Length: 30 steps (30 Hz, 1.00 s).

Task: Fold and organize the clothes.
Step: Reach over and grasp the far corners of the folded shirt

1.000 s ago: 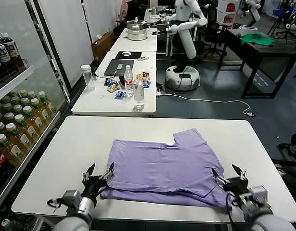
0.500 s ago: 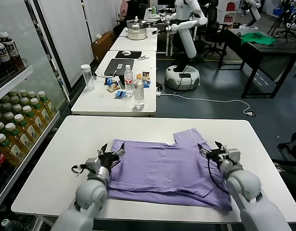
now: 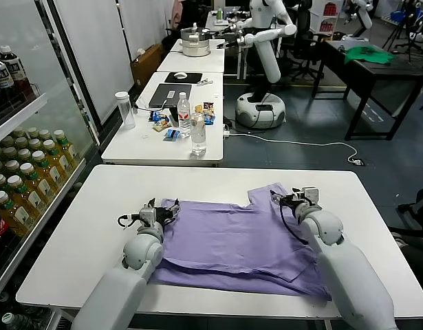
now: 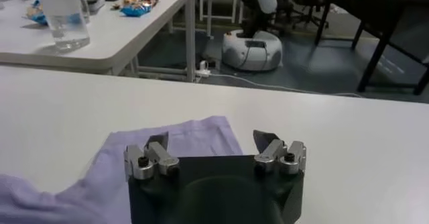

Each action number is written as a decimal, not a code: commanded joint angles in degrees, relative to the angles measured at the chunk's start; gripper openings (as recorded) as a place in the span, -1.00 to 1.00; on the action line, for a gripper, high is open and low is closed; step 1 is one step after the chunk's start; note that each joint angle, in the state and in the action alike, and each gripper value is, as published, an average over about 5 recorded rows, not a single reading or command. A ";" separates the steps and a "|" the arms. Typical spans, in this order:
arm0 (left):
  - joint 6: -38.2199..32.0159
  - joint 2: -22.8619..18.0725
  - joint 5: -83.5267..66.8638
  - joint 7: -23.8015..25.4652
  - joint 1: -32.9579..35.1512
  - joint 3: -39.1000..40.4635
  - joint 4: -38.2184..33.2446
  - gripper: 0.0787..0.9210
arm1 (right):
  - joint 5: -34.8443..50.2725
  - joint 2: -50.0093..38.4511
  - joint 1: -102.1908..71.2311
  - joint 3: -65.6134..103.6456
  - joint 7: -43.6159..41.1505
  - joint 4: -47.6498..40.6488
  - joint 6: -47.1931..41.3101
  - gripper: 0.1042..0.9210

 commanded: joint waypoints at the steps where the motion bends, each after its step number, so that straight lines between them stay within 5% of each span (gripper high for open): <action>1: 0.59 0.16 -2.30 0.13 -0.57 0.99 0.55 0.77 | -0.01 3.07 6.39 -2.04 0.24 -10.73 -0.12 0.76; 6: 0.40 0.48 -2.32 0.30 2.23 1.12 -2.01 0.75 | 0.05 3.23 5.83 -2.12 0.24 -11.05 -0.34 0.76; 10: 0.40 0.58 -2.62 0.44 3.82 1.07 -3.23 0.53 | 0.71 3.16 5.10 -2.08 0.33 -10.28 -0.49 0.66; 30: -3.86 1.81 -6.81 1.42 7.27 -0.94 -8.88 -0.80 | 0.91 0.30 0.71 -1.98 -0.54 0.96 1.51 -0.75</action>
